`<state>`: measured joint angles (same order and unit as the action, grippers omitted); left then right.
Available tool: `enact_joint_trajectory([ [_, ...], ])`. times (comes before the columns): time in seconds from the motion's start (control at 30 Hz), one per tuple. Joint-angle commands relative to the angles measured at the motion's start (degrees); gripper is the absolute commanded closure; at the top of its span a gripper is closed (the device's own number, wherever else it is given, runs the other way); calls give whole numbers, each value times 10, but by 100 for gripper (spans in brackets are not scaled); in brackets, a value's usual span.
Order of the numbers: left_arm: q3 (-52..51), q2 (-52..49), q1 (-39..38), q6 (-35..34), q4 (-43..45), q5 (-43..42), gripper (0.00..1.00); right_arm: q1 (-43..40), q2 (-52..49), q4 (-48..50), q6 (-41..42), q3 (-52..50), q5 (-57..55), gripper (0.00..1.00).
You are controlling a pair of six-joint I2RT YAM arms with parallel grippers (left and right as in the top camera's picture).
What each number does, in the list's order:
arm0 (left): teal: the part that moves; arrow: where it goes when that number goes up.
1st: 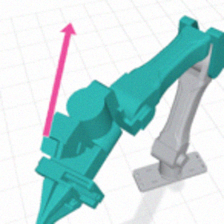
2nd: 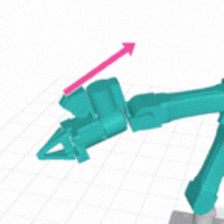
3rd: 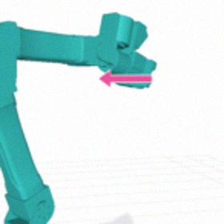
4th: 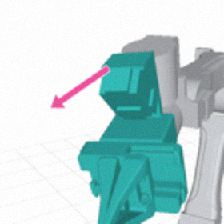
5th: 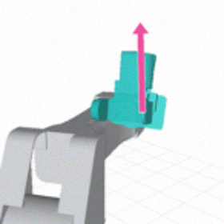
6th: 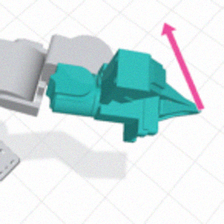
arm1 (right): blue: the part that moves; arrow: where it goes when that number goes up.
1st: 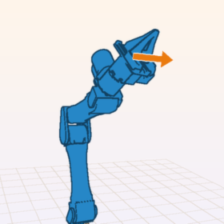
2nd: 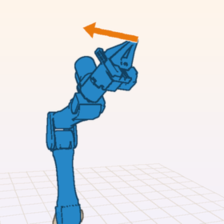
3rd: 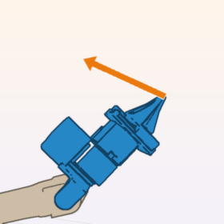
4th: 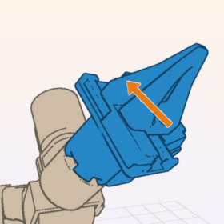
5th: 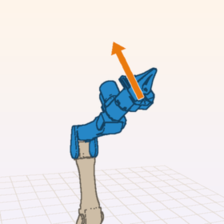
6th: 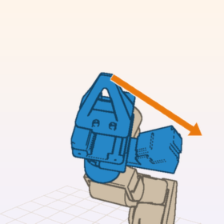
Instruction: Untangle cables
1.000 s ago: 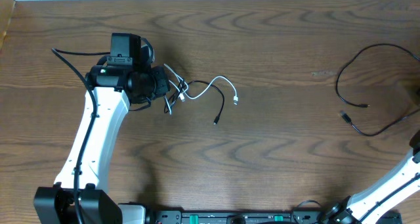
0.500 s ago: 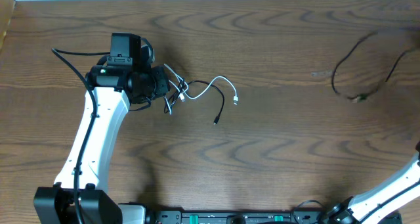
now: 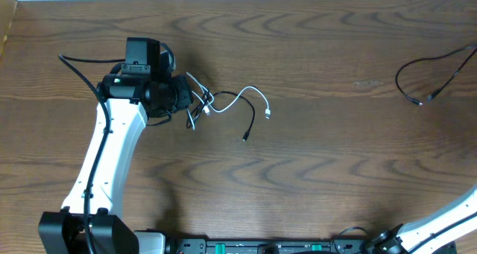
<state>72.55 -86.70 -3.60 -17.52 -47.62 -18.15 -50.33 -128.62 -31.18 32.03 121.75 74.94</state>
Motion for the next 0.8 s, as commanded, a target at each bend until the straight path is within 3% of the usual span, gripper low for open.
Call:
enact_joint_trajectory([
  [0.0,-4,-3,0,10,-2,-7,92,16,17,-9,-2,7,-27,99],
  [0.57,-4,-3,0,10,-10,-7,92,84,17,-12,-24,7,-207,99],
  [0.6,-4,-3,0,10,-10,-7,92,85,17,-82,-52,7,-283,80],
  [0.67,-4,-3,0,10,-10,-7,92,85,17,-195,-76,7,-430,56],
  [0.77,-4,-3,0,10,-10,-7,92,85,16,-335,-79,1,-685,39],
])
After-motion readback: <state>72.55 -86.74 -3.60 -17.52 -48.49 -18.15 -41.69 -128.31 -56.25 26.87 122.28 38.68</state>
